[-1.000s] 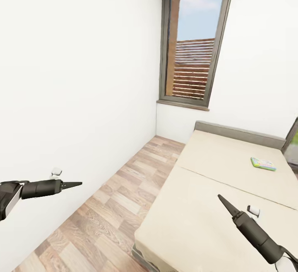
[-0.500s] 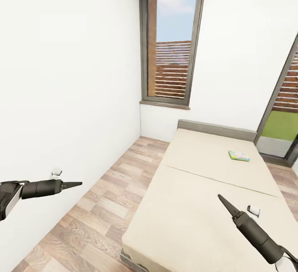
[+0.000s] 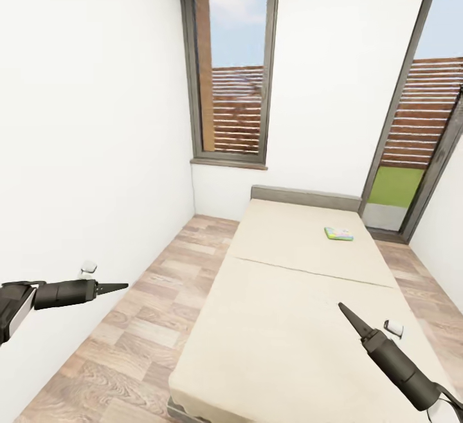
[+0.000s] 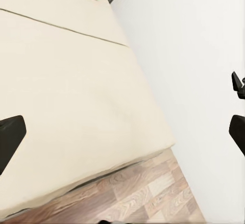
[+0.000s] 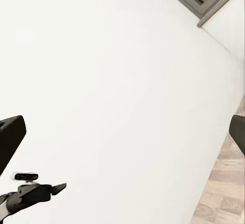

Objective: Put all the toys in the child's room - the three board games (two on the bed and one on the table), the two jigsaw puzzles on the table, and the tennis ball on the table - inside the toy box on the table in the child's room.

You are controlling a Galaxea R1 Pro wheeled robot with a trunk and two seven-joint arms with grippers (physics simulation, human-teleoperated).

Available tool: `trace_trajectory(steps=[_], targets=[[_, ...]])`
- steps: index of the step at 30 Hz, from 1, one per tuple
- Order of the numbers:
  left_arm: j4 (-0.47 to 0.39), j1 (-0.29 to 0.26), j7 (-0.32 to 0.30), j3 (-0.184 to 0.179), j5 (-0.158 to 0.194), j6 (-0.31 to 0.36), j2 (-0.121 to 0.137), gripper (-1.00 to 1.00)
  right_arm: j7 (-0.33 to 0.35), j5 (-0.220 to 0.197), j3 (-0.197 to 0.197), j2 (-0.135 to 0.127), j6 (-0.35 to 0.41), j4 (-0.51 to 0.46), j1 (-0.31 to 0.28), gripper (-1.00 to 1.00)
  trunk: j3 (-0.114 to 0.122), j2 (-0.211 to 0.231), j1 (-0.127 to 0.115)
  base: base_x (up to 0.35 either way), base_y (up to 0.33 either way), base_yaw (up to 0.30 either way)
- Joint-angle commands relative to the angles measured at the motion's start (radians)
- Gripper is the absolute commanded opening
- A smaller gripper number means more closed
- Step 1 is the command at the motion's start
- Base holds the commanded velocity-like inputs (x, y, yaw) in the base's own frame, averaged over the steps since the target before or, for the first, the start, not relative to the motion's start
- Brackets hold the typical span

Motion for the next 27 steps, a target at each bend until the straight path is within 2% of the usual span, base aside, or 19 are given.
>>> trace_trajectory(steps=[1, 18, 27], targets=[[0.0, 0.0, -0.002, -0.002, 0.003, 0.011, 0.001, 1.0, 0.001, -0.006, 0.0, 0.0, 0.008, 0.001, -0.001, 1.0, -0.002, -0.002, 0.001, 0.0, 0.0, -0.28], [0.0, 0.0, 0.0, -0.004, 0.003, 0.011, -0.006, 1.0, 0.0, -0.006, 0.0, -0.001, 0.008, 0.003, -0.001, 1.0, 0.006, -0.002, 0.001, 0.0, -0.008, -0.28], [0.0, 0.0, 0.0, -0.006, 0.002, 0.011, -0.008, 1.0, -0.001, -0.008, 0.0, -0.006, 0.009, 0.019, -0.006, 1.0, 0.008, -0.002, 0.001, 0.0, -0.153, -0.28]])
